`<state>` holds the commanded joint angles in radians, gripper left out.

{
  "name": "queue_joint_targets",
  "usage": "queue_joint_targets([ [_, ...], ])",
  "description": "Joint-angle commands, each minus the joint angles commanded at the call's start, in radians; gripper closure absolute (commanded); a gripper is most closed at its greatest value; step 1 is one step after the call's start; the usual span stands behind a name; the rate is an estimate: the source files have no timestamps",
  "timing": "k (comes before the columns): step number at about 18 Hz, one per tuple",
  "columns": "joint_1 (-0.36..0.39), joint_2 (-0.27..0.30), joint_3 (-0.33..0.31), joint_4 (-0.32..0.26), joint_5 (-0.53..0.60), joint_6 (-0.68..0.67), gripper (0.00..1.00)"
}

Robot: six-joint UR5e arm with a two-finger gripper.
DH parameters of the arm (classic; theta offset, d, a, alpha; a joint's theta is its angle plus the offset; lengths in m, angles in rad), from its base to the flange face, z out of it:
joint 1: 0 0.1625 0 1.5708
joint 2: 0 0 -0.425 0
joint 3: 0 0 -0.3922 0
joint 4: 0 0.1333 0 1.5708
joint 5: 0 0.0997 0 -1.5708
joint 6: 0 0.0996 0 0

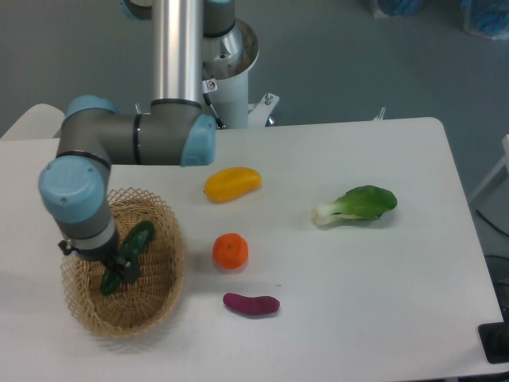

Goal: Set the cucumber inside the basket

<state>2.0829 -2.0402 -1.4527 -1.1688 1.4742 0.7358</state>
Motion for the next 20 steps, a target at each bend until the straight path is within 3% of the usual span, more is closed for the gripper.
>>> queue_joint_targets([
  [5, 0.17, 0.0, 0.04, -0.09, -0.002, 0.268, 0.0],
  [10, 0.308, -0.05, 0.094, -0.095, 0.002, 0.514, 0.0],
  [15, 0.393, -0.127, 0.164, -0.094, 0.031, 0.7, 0.0],
  [20, 0.428, -0.224, 0.268, -0.089, 0.066, 0.752, 0.0],
])
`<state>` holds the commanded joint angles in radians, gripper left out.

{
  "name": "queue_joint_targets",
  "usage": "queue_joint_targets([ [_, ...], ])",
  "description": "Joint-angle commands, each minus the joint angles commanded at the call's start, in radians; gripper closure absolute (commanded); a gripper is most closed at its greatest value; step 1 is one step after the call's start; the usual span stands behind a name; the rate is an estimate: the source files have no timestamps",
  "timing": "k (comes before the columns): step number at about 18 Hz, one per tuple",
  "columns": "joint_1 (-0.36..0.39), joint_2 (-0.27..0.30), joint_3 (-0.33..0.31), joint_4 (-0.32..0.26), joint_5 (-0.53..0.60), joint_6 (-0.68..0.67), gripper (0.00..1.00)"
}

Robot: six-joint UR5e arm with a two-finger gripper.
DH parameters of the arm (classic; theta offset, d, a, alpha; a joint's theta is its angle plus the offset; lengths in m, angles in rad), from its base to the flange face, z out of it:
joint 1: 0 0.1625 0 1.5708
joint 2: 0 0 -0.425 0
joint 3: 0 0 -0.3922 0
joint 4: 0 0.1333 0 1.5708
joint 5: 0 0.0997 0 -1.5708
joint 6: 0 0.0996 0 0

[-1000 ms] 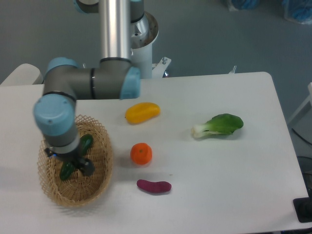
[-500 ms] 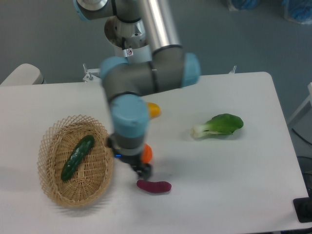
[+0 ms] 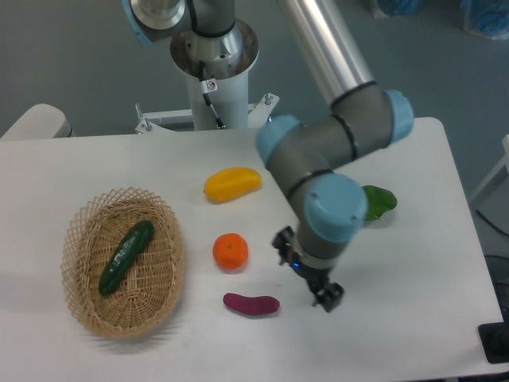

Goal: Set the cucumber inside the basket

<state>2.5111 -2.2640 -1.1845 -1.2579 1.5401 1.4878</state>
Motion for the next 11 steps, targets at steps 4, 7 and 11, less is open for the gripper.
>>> queue_joint_targets([
  [4, 0.02, -0.032, 0.038, 0.0, 0.005, 0.081, 0.0],
  [7, 0.028, -0.045, 0.058, 0.002, 0.006, 0.118, 0.0],
  [11, 0.032, -0.049, 0.06, 0.003, 0.006, 0.131, 0.0],
])
